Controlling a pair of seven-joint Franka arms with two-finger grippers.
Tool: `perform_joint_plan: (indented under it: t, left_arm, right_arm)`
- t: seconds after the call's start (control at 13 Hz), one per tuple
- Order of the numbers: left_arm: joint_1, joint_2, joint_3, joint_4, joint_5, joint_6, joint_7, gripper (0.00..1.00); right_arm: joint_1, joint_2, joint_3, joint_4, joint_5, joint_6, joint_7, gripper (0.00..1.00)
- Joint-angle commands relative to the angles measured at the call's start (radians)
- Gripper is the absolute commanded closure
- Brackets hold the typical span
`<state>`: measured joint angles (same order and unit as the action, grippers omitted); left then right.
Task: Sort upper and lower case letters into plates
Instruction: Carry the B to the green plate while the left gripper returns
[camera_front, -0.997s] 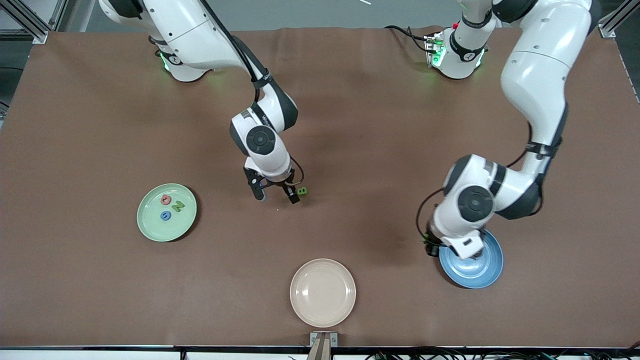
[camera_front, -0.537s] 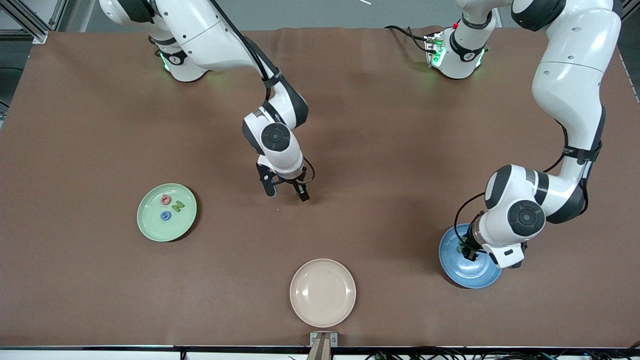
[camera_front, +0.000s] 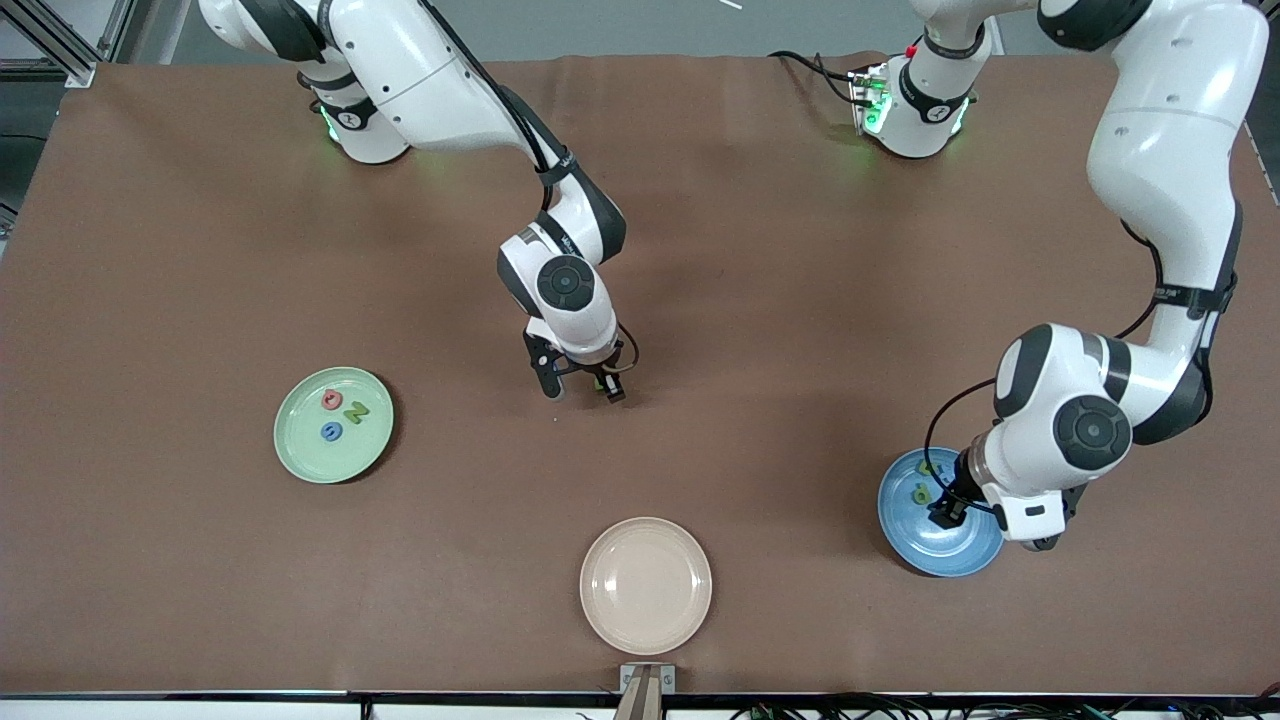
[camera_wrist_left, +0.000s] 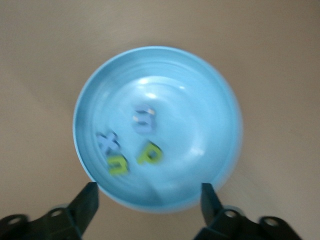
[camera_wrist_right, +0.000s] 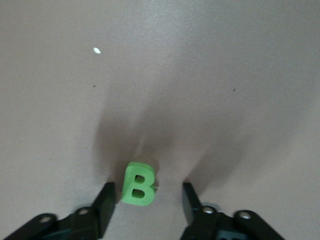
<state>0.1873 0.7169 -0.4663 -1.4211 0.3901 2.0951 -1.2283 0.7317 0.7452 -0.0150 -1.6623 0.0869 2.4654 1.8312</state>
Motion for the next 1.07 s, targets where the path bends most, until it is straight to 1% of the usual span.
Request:
perform_joint_plan:
  t: [0.0,0.08,0.15,0.23,0.38,0.54,0.61,0.77,0.84,0.92,1.0]
  left_arm:
    - [0.001,-0.149,-0.009,-0.025,0.01,-0.102,0.137,0.0]
    - [-0.002,-0.199,-0.009,-0.025,0.009,-0.148,0.198,0.0]
    - [-0.002,-0.245,-0.009,-0.025,0.009,-0.196,0.261,0.0]
    - [-0.003,-0.29,-0.02,-0.025,0.004,-0.243,0.35,0.0]
    - [0.004,-0.353,-0.046,-0.025,0.0,-0.295,0.472,0.0]
    - [0.006,-0.414,-0.048,-0.024,-0.028,-0.366,0.586,0.0]
    - [0.008,-0.447,-0.046,-0.024,-0.033,-0.383,0.666,0.0]
    - [0.047,-0.505,-0.046,-0.024,-0.059,-0.443,0.814,0.0]
    - [0.052,-0.546,-0.031,-0.027,-0.13,-0.47,0.869,0.0]
    - [0.051,-0.585,0.012,-0.036,-0.187,-0.507,0.895,0.0]
    - [0.04,-0.618,0.065,-0.042,-0.236,-0.55,0.936,0.0]
  right_arm:
    - [0.009,0.014,-0.011,0.012,-0.047,0.0,0.026,0.76]
    - [0.003,0.014,-0.01,0.012,-0.07,-0.002,0.025,0.88]
    - [-0.003,0.013,-0.011,0.012,-0.082,-0.005,0.019,0.97]
    - [-0.017,0.005,-0.013,0.01,-0.087,-0.009,0.007,1.0]
    - [-0.073,-0.013,-0.011,0.0,-0.09,-0.025,-0.09,1.0]
    - [-0.13,-0.055,-0.011,-0.005,-0.09,-0.142,-0.229,1.0]
    - [-0.162,-0.088,-0.011,-0.025,-0.09,-0.172,-0.304,1.0]
    - [-0.26,-0.196,-0.011,-0.13,-0.09,-0.174,-0.502,1.0]
    - [-0.311,-0.243,-0.011,-0.175,-0.092,-0.174,-0.601,1.0]
    - [-0.38,-0.283,-0.01,-0.207,-0.09,-0.175,-0.718,1.0]
    - [-0.434,-0.297,-0.01,-0.221,-0.09,-0.175,-0.821,1.0]
